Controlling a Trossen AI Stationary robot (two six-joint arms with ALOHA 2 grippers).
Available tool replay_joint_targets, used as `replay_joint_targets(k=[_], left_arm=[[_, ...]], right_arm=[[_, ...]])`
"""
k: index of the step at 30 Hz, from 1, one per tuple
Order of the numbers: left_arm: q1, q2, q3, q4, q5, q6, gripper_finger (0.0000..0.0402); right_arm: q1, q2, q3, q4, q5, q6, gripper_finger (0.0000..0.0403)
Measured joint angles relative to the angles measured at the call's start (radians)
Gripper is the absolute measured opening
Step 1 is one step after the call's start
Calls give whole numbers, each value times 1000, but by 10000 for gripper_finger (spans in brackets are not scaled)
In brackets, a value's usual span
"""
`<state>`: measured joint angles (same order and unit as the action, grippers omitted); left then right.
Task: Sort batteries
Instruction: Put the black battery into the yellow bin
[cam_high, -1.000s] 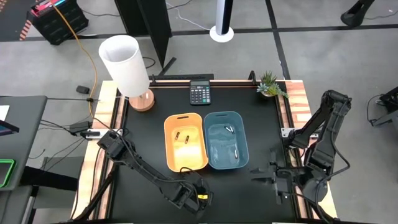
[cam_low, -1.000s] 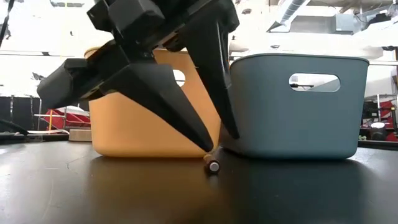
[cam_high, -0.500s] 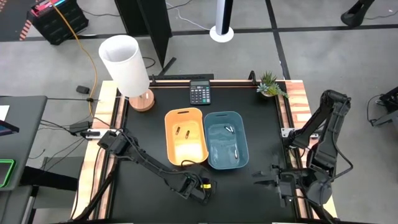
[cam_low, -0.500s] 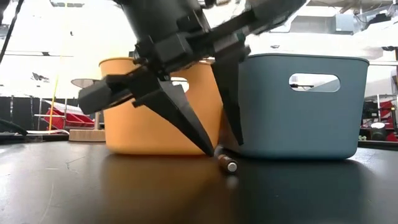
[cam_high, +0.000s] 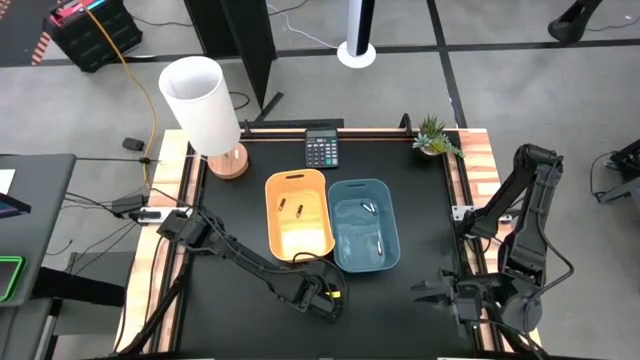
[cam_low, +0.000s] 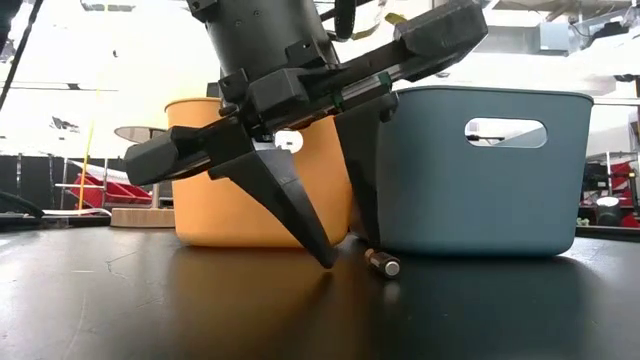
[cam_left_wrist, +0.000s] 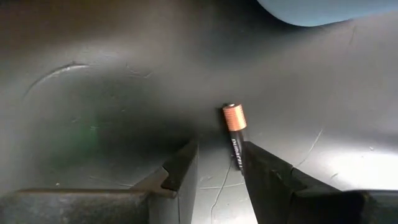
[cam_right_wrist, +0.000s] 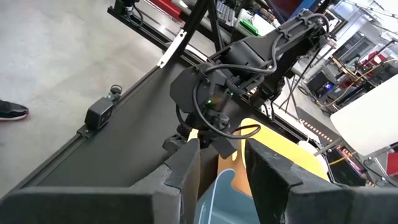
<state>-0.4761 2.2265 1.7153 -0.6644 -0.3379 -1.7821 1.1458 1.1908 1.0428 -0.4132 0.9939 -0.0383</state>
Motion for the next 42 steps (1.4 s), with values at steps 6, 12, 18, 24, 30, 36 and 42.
replay_joint_targets(k=[6,12,18,24,30,36,42], left_arm=[[2,0,0,9,2,4,118],[13,0,0,28,2,19,118],[31,0,0,21,23,32,118],[32,0,0,-15,50,27,118],[32,0,0,-49,84,11,118],[32,0,0,-58,117,5,118],[32,0,1,-82,161,5,118]], right_arm=[[0,0,0,0,0,4,141],[0,0,0,1,0,4,141],[0,0,0,2,0,3,141],[0,0,0,1,0,3,141],[0,0,0,1,1,3,141],[0,0,0,0,1,3,141],[0,0,0,0,1,3,141]])
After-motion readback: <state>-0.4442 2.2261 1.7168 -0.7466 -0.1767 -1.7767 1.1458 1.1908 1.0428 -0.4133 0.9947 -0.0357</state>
